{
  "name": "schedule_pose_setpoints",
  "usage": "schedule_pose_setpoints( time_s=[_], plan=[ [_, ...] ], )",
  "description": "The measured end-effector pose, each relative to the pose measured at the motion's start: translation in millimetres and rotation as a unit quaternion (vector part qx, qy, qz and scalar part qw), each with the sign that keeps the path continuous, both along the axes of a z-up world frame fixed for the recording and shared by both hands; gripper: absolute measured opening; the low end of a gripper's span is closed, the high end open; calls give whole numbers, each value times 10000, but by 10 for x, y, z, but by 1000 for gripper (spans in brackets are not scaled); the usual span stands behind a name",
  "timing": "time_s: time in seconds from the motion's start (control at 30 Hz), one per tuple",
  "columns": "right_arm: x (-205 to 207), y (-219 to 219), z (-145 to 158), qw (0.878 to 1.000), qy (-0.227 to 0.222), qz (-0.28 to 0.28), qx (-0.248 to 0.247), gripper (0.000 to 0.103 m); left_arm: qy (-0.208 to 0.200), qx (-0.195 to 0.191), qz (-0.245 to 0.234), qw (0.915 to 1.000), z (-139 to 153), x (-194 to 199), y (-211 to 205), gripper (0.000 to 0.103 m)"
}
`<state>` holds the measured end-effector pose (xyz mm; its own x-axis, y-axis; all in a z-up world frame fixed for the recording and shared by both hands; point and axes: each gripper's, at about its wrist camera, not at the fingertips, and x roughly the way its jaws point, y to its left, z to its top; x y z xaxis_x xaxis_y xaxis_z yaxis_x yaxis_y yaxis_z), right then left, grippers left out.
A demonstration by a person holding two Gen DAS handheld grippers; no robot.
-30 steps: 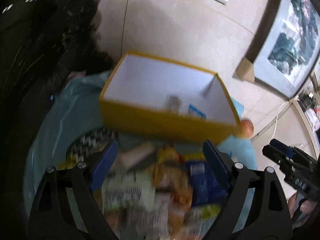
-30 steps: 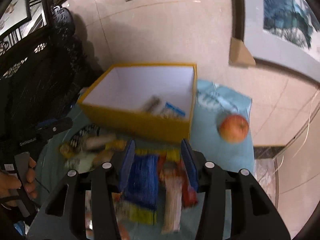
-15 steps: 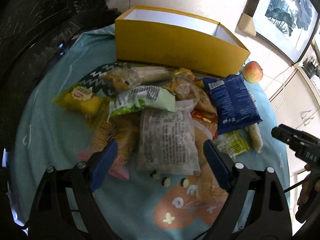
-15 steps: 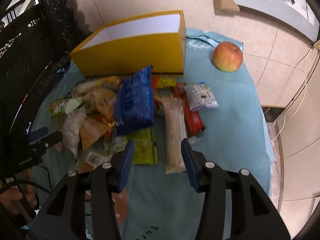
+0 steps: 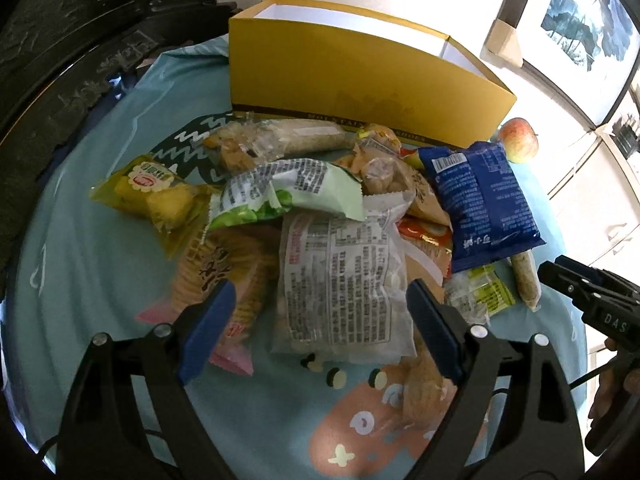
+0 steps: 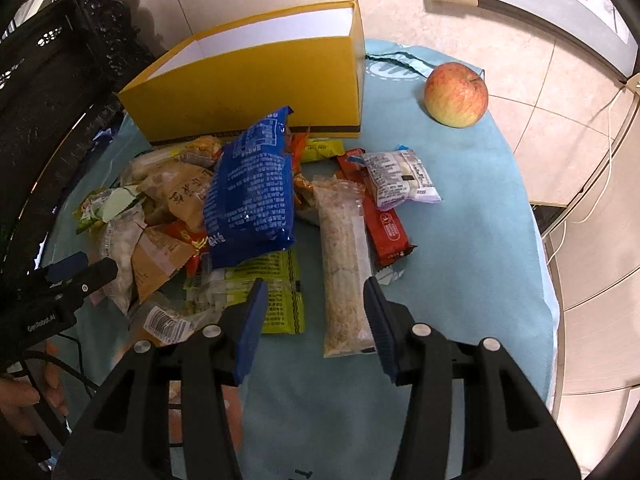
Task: Organize snacks
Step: 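Grasp the clear printed bag with the left gripper while the right grasps the long clear oat bar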
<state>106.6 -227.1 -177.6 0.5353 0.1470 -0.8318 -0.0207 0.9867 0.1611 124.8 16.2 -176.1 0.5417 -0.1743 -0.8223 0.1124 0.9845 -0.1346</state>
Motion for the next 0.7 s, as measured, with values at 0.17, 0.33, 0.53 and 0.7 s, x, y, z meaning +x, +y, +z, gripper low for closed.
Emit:
schedule_pose_setpoints(
  time_s=[0.17, 0.33, 0.53, 0.7],
  plan=[
    [59, -14, -92, 9999, 94, -42, -52, 51, -27, 5, -30, 10000, -56, 37, -18, 92],
    [189, -21, -211, 9996, 205, -144, -148, 51, -24, 125, -100, 9999, -146, 91, -83, 98],
    [282, -28, -333, 9991, 350, -173, -159, 51, -193, 236, -89, 9995, -190, 112, -137, 101],
    [262, -61, -441, 9984, 551, -131, -48, 30, -276, 262, -94, 9992, -199, 98, -146, 101]
  ],
)
